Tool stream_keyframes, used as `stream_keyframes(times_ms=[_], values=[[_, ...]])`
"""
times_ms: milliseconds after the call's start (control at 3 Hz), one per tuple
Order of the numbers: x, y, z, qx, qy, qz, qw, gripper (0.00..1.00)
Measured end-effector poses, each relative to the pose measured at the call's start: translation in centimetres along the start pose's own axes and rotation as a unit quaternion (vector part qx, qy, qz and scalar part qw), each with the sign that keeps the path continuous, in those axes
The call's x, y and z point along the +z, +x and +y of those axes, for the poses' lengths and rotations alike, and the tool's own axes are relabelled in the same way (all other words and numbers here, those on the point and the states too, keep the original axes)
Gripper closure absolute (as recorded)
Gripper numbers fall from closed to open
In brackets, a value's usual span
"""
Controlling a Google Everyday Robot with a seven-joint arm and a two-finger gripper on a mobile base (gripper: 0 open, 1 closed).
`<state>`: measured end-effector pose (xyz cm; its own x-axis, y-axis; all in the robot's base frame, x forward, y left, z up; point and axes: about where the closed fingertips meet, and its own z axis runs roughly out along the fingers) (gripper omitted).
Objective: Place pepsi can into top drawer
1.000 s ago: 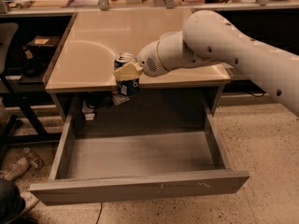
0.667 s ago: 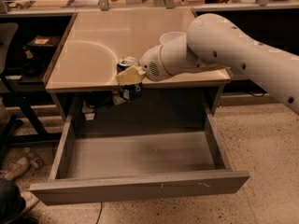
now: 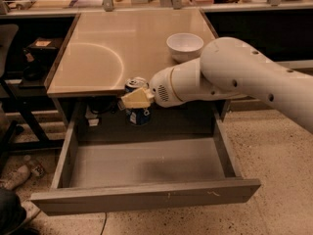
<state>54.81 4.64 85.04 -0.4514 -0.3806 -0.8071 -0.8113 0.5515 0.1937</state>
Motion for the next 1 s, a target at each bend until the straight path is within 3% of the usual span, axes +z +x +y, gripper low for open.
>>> stream_keyframes(times_ms=[333, 1000], values=[[0.9, 2.5, 0.3, 0.022, 0.011, 0.005, 0.9997, 1.0], [1.7, 3.7, 0.9, 0.032, 0.012, 0.008, 0.9994, 1.0]])
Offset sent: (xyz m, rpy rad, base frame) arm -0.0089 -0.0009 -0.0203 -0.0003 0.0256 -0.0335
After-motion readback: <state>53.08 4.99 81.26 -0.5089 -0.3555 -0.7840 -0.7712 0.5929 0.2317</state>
